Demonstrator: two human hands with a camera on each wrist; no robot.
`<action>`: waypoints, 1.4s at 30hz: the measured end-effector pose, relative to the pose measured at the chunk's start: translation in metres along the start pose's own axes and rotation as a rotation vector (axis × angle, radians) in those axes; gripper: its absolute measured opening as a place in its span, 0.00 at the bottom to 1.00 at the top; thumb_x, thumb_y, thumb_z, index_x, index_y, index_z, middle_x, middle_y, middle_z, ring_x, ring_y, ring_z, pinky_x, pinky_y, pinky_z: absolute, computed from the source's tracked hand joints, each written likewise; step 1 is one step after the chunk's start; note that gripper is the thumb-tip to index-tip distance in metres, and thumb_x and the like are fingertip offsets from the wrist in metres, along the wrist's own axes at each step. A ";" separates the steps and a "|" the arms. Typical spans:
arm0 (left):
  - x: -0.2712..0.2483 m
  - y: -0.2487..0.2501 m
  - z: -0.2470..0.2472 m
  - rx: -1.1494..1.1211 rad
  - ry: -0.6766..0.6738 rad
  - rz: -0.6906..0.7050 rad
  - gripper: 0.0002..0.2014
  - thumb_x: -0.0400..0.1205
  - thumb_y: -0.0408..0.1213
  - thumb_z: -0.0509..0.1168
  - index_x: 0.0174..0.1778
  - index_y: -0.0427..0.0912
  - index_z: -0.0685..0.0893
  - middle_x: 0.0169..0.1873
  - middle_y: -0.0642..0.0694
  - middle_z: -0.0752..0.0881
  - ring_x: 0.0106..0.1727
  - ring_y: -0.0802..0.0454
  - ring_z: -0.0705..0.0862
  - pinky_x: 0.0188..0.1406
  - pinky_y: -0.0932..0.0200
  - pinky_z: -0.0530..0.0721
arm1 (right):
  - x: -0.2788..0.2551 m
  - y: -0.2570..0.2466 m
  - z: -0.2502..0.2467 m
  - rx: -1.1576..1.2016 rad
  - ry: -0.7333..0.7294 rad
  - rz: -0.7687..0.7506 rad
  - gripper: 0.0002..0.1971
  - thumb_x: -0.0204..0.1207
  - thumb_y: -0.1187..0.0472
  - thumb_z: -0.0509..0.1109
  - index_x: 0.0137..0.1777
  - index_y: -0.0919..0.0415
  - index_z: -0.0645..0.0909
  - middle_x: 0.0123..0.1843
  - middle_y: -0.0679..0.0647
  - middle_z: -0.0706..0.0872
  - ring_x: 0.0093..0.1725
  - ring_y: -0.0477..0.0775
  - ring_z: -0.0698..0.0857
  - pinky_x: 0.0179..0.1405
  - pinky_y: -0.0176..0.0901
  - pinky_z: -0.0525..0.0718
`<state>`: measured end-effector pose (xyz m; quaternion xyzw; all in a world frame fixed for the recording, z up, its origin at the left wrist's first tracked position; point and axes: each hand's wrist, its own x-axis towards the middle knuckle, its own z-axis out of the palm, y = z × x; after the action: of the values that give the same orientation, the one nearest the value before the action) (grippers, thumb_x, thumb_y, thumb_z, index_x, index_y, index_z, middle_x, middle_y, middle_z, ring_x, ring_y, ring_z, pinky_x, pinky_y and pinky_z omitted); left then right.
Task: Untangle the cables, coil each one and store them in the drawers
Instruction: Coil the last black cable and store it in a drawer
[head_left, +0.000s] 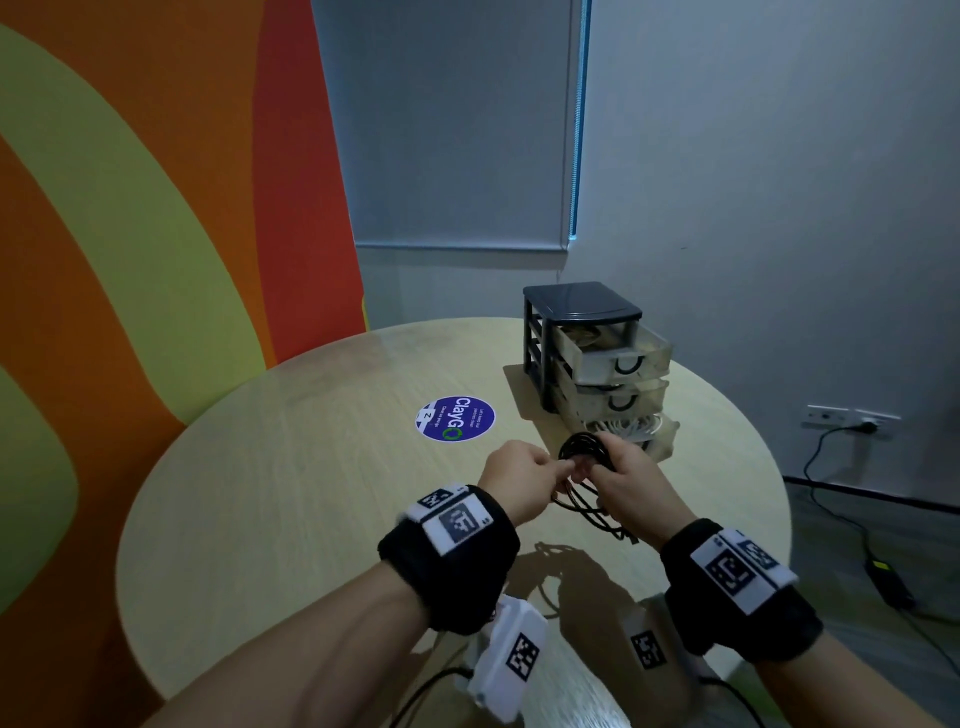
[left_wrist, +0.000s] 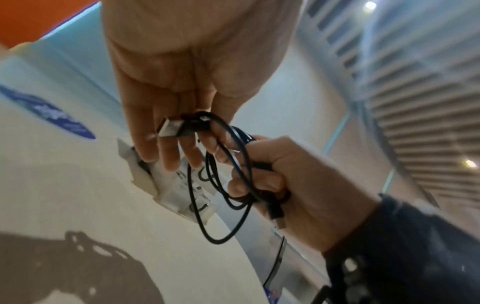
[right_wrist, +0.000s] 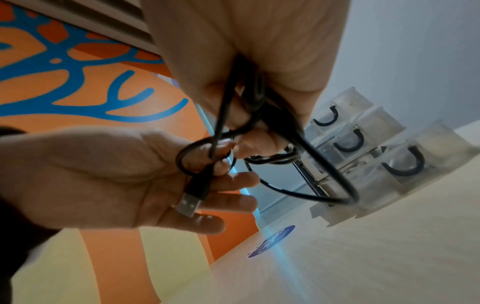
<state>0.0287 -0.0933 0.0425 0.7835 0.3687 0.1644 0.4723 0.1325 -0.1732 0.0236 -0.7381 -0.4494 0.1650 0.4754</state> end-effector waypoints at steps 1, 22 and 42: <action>-0.001 -0.001 -0.001 -0.078 -0.020 -0.028 0.12 0.81 0.42 0.67 0.35 0.39 0.85 0.33 0.42 0.84 0.39 0.44 0.82 0.35 0.57 0.76 | 0.000 0.001 0.001 -0.016 0.004 -0.017 0.10 0.81 0.69 0.59 0.48 0.55 0.79 0.37 0.47 0.81 0.31 0.40 0.74 0.29 0.32 0.68; -0.003 0.002 -0.003 -0.096 0.148 -0.055 0.05 0.77 0.35 0.71 0.43 0.37 0.90 0.42 0.41 0.90 0.38 0.52 0.82 0.41 0.63 0.78 | -0.002 0.000 0.005 -0.057 -0.055 -0.054 0.30 0.52 0.69 0.85 0.51 0.63 0.72 0.47 0.56 0.84 0.49 0.59 0.83 0.46 0.47 0.80; 0.002 0.006 -0.036 -0.033 -0.226 -0.141 0.03 0.79 0.36 0.66 0.43 0.42 0.84 0.50 0.45 0.82 0.57 0.50 0.77 0.47 0.55 0.73 | 0.001 0.005 -0.023 -0.050 -0.357 0.006 0.17 0.61 0.72 0.81 0.43 0.59 0.76 0.32 0.48 0.75 0.31 0.43 0.75 0.28 0.27 0.73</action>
<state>0.0103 -0.0711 0.0654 0.7614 0.3645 0.0477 0.5341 0.1510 -0.1859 0.0310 -0.7099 -0.5285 0.2836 0.3692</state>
